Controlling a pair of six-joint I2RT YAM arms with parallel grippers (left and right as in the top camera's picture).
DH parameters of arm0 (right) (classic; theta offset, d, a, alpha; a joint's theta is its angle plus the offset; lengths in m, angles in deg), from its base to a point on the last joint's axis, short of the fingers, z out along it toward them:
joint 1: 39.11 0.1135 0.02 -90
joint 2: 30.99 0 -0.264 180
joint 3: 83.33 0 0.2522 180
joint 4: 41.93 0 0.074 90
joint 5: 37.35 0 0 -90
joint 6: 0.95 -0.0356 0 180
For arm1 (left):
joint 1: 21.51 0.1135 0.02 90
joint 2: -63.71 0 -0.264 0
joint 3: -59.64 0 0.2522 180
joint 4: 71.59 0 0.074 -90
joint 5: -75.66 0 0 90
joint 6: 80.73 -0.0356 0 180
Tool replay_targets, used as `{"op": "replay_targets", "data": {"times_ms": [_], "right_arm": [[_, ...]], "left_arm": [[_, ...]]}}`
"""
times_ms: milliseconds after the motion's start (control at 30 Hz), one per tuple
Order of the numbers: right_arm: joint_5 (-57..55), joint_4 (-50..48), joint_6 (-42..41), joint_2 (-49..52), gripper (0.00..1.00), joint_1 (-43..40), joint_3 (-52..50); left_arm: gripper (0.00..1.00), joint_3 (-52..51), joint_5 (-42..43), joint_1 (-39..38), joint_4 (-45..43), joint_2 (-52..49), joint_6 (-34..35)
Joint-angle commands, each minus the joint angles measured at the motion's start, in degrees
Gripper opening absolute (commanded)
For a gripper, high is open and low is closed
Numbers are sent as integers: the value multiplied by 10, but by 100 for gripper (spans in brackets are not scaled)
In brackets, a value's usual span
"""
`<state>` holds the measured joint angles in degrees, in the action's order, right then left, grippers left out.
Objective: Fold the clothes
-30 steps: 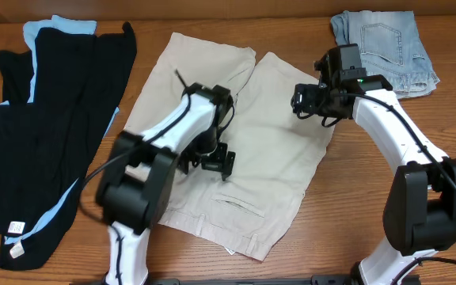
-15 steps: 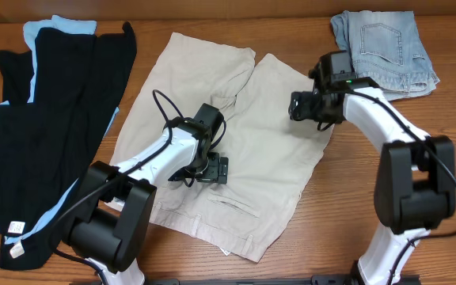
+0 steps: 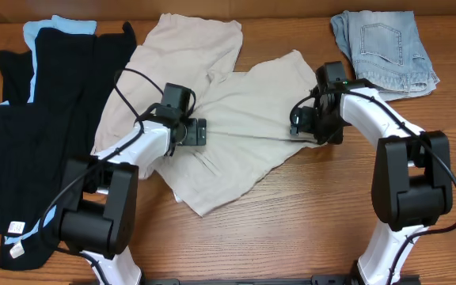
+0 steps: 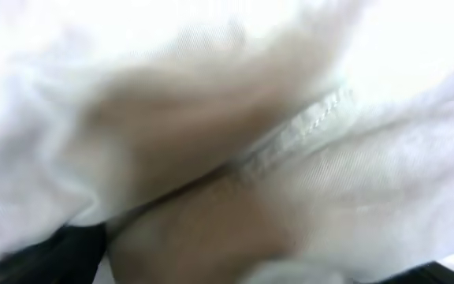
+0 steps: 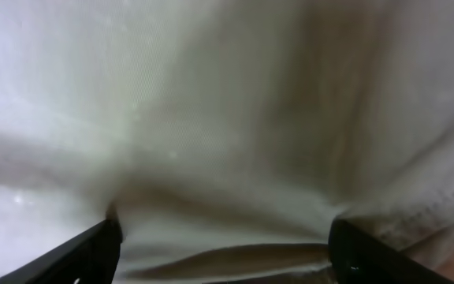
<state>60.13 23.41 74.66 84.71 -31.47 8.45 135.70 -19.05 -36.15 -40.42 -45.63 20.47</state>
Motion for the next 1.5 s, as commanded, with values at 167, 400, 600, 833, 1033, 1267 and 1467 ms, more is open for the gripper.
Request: {"op": "replay_targets", "data": {"times_ms": [167, 400, 600, 833, 1033, 1267, 1467], "right_arm": [[38, 48, -37, 14, 82, -3, -138], [113, 33, -59, -37, 79, 14, -266], [161, 57, -83, -172, 77, 29, -318], [121, 143, -138, -377, 79, 45, -309], [85, 67, -99, -488, 87, 45, -242], [19, -218, -29, -441, 88, 45, -209], [5, -392, -18, -312, 88, 45, -187]], "left_arm": [[97, -17, -17, 11, -149, -29, -225], [100, -17, 4, 2, -92, -29, -226], [100, -17, 20, -5, 85, -29, -101], [100, -17, 107, 1, 266, -29, 33], [100, 8, 142, 2, 353, -18, 57], [100, 144, 133, 2, 445, 25, 46], [100, 273, 118, 2, 516, 53, 25]]}}
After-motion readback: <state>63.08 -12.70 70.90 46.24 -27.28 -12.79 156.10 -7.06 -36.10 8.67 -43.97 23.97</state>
